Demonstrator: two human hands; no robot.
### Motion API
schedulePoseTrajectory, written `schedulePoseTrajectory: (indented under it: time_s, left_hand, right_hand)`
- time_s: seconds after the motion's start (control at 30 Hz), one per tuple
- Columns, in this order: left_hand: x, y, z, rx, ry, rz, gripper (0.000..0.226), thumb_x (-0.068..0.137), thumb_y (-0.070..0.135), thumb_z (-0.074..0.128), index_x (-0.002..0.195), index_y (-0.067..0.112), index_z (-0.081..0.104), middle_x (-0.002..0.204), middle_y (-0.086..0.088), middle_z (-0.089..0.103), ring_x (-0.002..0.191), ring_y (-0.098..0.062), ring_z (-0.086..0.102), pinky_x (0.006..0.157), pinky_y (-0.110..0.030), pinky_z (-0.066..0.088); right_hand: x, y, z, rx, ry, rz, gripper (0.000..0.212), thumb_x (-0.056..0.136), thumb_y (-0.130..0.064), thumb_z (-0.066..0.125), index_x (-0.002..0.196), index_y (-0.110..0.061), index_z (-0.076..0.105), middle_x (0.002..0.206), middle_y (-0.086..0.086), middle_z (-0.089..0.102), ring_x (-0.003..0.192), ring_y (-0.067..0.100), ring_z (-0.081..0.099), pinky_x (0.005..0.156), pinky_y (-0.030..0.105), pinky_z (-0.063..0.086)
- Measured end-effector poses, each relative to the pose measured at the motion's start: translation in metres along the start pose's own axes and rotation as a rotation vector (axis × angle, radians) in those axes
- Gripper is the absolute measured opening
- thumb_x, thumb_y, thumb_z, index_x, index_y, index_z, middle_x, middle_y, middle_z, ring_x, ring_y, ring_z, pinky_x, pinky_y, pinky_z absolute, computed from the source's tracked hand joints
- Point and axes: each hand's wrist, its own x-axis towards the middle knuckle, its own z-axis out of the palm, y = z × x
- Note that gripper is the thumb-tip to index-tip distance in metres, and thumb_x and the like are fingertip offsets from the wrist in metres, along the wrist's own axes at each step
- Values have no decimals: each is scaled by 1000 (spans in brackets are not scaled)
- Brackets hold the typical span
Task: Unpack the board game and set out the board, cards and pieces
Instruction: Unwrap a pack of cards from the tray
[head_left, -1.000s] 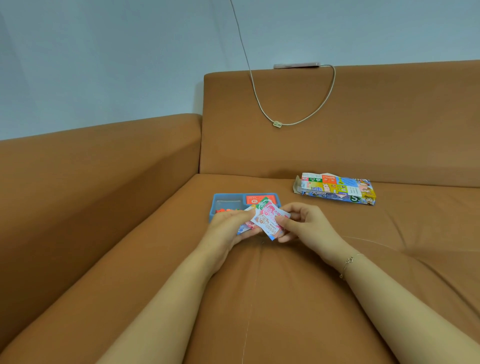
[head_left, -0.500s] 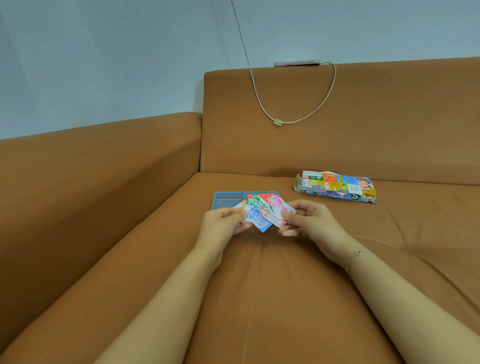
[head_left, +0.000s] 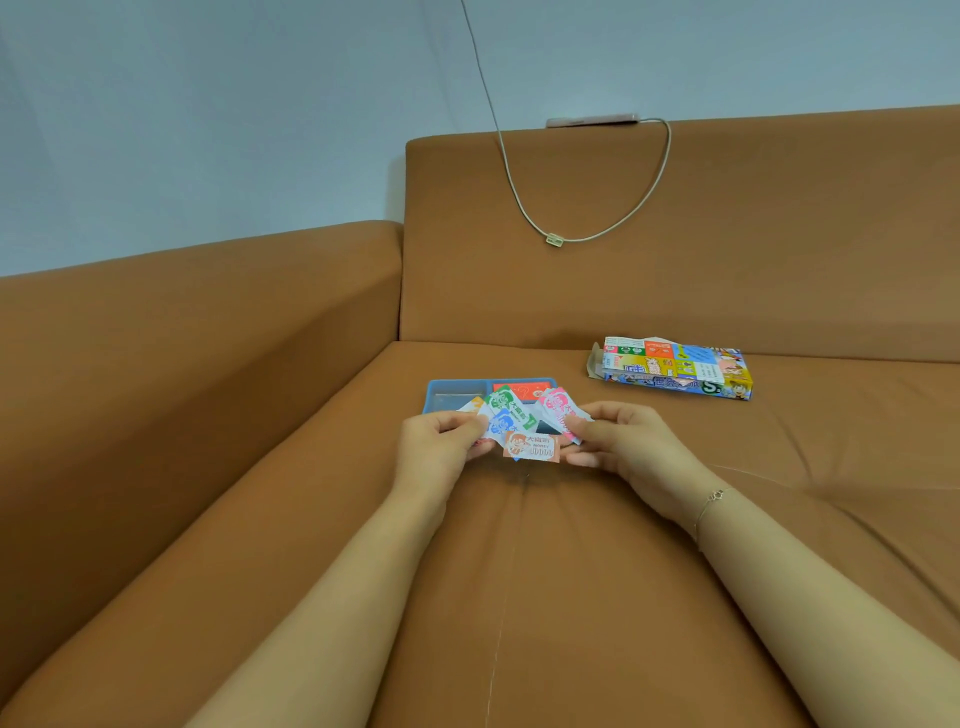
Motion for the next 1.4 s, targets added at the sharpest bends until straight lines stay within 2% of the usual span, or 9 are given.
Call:
schedulePoseTrajectory:
  time_s: [0.17, 0.47, 0.57, 0.7, 0.93, 1.07, 1.2, 1.33, 1.4]
  left_hand:
    - [2, 0, 0, -39, 43, -12, 10, 88, 7, 64, 82, 1, 70, 85, -7, 72, 65, -7, 70, 70, -14, 56]
    - [0, 0, 3, -37, 8, 25, 17, 87, 7, 66, 97, -6, 70, 93, -15, 73, 69, -10, 71, 71, -14, 56]
    - [-1, 0, 6, -17, -23, 49, 17, 86, 9, 68, 95, -5, 71, 92, -15, 73, 70, -9, 70, 69, -14, 56]
    - [-2, 1, 6, -52, -38, 33, 14, 85, 8, 69, 91, -4, 72, 89, -13, 73, 71, -9, 70, 77, -21, 57]
    - [-1, 3, 2, -152, 9, -17, 8, 86, 6, 66, 82, 0, 70, 89, -7, 71, 72, -8, 69, 82, -23, 56]
    - [2, 2, 0, -137, 48, 16, 8, 86, 4, 65, 81, 0, 70, 91, -11, 71, 75, -11, 70, 73, -17, 57]
    - [3, 2, -1, -114, 61, 33, 8, 86, 3, 65, 80, 0, 70, 90, -11, 70, 76, -13, 70, 71, -15, 56]
    - [2, 3, -4, -95, 53, 44, 8, 86, 2, 65, 81, 0, 70, 89, -9, 70, 72, -11, 70, 71, -15, 56]
    - [3, 3, -6, -86, 67, 51, 8, 85, 2, 64, 81, 0, 71, 89, -10, 70, 74, -12, 70, 68, -13, 55]
  right_hand:
    - [0, -1, -4, 58, 21, 9, 16, 91, -6, 59, 104, 2, 61, 79, 14, 69, 62, 13, 68, 57, 17, 55]
    - [4, 3, 10, -132, -3, 35, 23, 82, -14, 71, 104, -7, 67, 107, 8, 68, 88, 14, 65, 61, 23, 56]
    - [5, 4, 15, -159, 5, 50, 20, 82, -13, 72, 100, -8, 67, 97, 7, 71, 79, 12, 66, 62, 21, 56]
    - [7, 5, 15, -198, 5, 63, 14, 82, -12, 72, 95, -7, 69, 81, 5, 71, 63, 9, 64, 61, 18, 55]
    - [5, 4, 11, -153, 16, 74, 11, 81, -9, 72, 90, -5, 68, 85, 12, 72, 68, 16, 65, 66, 22, 57]
    - [3, 3, 4, -106, 50, 55, 16, 82, -5, 70, 97, -1, 66, 95, 18, 71, 74, 21, 67, 73, 27, 58]
    - [1, 1, -2, -27, 71, -5, 9, 85, -4, 67, 94, -3, 67, 97, 17, 71, 76, 20, 67, 65, 23, 59]
    - [2, -1, -7, 78, 33, -6, 17, 84, -4, 67, 101, -7, 67, 96, 14, 72, 77, 19, 68, 63, 24, 57]
    - [3, -2, -12, 22, 6, 6, 25, 82, -2, 68, 106, -8, 65, 98, 11, 72, 77, 19, 69, 63, 24, 58]
